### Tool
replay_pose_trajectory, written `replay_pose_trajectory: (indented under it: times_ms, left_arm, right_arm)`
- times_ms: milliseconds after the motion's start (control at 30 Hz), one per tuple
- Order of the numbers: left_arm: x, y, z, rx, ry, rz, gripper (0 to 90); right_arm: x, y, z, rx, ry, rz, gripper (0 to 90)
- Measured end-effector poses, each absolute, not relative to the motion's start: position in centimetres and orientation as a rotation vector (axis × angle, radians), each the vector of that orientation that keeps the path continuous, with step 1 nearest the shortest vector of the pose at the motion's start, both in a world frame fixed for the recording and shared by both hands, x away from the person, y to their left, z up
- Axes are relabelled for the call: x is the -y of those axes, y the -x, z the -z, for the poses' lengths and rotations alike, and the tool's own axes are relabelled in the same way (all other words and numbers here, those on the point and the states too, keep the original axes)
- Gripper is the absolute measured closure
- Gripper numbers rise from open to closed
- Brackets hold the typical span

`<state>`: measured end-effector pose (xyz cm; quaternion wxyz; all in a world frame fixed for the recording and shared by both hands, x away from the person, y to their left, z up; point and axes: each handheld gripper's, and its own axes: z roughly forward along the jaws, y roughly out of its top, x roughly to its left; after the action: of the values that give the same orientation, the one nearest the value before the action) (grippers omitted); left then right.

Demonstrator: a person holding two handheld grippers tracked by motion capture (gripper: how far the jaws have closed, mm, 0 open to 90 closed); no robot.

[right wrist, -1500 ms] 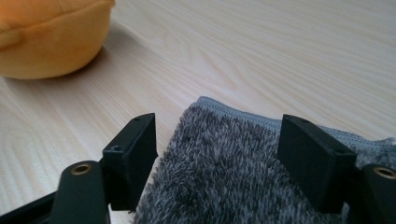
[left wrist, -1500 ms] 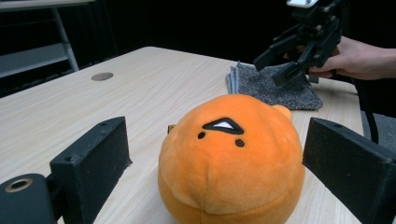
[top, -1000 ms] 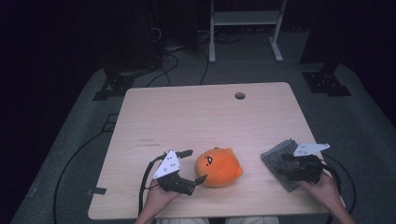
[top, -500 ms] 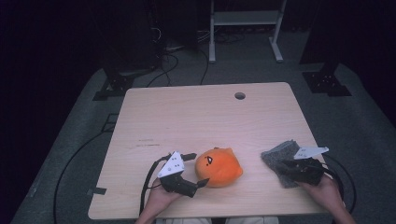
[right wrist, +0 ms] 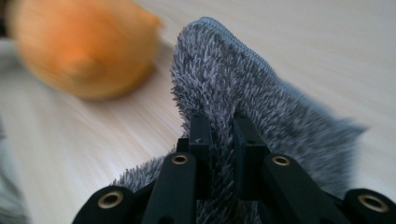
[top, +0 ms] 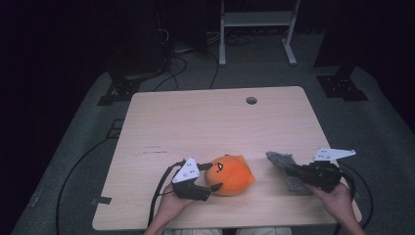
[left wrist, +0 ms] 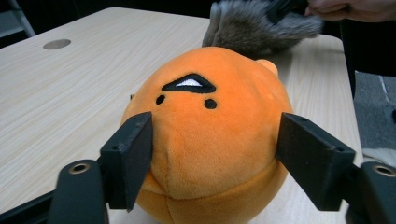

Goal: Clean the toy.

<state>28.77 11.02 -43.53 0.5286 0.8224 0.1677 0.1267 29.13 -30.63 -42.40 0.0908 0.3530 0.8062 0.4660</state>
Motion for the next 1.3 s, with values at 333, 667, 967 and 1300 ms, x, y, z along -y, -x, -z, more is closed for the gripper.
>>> replay_pose_trajectory:
  times_ms: [333, 667, 967, 1300]
  left_arm:
    - [-9.3, -28.9, 43.8, -0.353, -1.968, -0.316, 38.3]
    - [-9.7, -29.4, 44.1, -0.373, -1.985, -0.296, 40.4]
    - [-9.9, -30.1, 44.0, -0.532, -1.931, -0.264, 9.8]
    - [-10.5, -30.1, 44.5, -0.458, -1.993, -0.236, 35.5]
  right_arm:
    - [22.2, -28.2, 40.6, -2.486, -0.801, -1.553, 78.8]
    - [20.9, -28.6, 42.2, -2.475, -0.777, -1.425, 79.5]
    - [21.4, -28.2, 43.1, -2.485, -0.831, -1.466, 79.5]
    - [23.3, -28.8, 42.7, -2.440, -0.904, -1.443, 79.5]
